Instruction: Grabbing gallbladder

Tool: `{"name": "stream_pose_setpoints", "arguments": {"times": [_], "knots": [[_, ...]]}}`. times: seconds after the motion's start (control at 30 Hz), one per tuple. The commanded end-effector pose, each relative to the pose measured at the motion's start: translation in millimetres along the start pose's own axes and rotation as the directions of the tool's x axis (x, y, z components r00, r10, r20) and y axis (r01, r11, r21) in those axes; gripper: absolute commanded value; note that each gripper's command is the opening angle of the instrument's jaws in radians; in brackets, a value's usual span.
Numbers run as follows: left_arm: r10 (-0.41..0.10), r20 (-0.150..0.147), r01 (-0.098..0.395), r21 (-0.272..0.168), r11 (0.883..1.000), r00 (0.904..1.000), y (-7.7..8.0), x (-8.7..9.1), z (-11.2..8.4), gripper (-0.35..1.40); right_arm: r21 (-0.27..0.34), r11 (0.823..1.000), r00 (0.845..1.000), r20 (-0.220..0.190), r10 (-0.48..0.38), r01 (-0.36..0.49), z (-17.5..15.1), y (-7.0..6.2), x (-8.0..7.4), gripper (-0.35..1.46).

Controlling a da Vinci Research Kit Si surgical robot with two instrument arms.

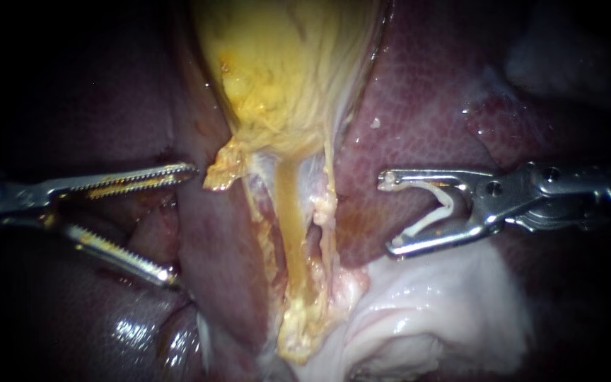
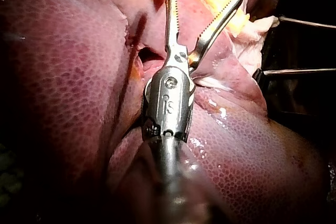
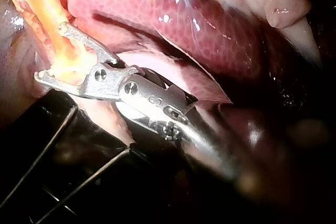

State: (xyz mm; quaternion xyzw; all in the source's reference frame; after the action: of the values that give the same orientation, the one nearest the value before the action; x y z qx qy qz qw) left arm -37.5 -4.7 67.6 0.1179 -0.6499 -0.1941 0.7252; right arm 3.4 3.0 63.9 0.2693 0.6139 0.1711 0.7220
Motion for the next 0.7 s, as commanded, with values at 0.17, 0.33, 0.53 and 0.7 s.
{"name": "stream_pose_setpoints", "arguments": {"times": [0.17, 0.33, 0.53, 0.7], "knots": [[-0.073, 0.002, 0.073, -0.052, 0.996, 0.9973, 0.4, -0.2, 0.2, 0.84, -0.001, 1.000, 1.000, 0.000, 0.000, 0.000, 0.0, 0.1, 0.0, 0.60], [-0.193, 0.011, 0.193, -0.128, 0.973, 0.9812, 1.0, -0.3, 1.2, 0.73, -0.001, 1.000, 1.000, 0.000, 0.000, 0.000, 0.0, 0.1, 0.0, 0.60], [-0.284, 0.033, 0.286, -0.173, 0.943, 0.9582, 1.7, -0.1, 3.4, 0.52, -0.001, 1.000, 1.000, 0.000, 0.000, 0.000, 0.0, 0.1, 0.0, 0.60], [-0.303, 0.017, 0.300, -0.206, 0.931, 0.9529, 2.1, 0.3, 4.2, 0.19, -0.001, 1.000, 1.000, 0.000, 0.001, -0.001, 0.0, 0.2, 0.1, 0.60]]}}
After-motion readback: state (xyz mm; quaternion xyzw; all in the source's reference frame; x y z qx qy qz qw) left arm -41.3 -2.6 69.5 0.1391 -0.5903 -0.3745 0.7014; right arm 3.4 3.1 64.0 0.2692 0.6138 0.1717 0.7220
